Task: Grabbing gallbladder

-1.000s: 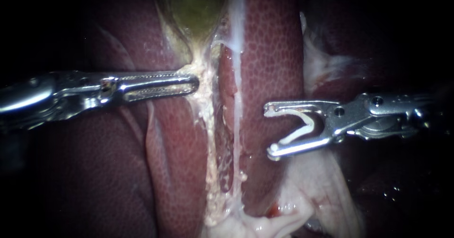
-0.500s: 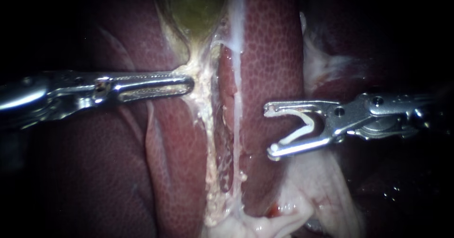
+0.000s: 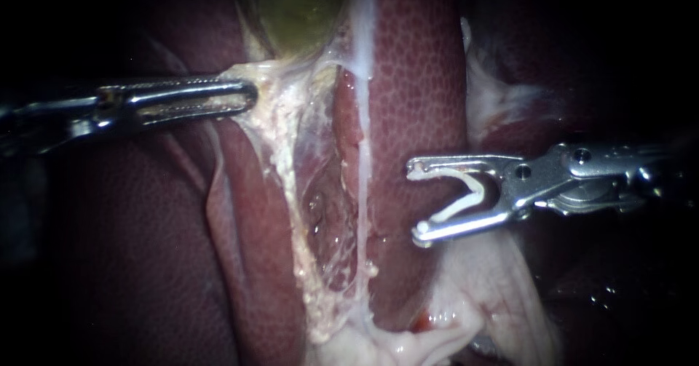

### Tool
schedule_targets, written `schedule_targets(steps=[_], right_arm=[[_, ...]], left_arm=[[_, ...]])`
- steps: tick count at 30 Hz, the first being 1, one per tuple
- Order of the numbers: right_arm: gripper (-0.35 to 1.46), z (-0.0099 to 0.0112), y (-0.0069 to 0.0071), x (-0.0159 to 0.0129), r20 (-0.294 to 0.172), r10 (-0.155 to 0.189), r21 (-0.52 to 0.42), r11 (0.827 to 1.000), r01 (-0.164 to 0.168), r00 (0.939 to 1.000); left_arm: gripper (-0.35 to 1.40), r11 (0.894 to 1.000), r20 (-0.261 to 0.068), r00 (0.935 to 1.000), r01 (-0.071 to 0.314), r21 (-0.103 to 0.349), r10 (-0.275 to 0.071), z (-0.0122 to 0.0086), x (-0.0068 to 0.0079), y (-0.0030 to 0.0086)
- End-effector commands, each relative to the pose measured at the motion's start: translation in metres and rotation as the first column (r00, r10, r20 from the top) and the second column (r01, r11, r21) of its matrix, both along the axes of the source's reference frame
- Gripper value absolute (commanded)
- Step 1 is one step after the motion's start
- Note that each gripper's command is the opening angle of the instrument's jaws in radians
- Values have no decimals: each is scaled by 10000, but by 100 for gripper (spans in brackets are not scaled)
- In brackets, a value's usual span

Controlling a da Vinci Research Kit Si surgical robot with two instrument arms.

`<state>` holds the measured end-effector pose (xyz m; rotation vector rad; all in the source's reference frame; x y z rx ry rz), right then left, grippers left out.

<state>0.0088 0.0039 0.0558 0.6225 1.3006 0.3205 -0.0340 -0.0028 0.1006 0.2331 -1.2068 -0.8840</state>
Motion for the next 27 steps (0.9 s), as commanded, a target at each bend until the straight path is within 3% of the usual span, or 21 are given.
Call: schedule_targets(steps=[1, 27], right_arm=[[59, 0, 0, 0, 2, 3, 0, 10000, -3, 10000], [59, 0, 0, 1, 3, 6, 0, 10000, -6, 10000]], left_arm=[[-35, 10000, -2, 10000, 30, -2, -30, -1, 1, 1], [-35, 9999, -31, 9999, 107, -17, -107, -2, 3, 0]])
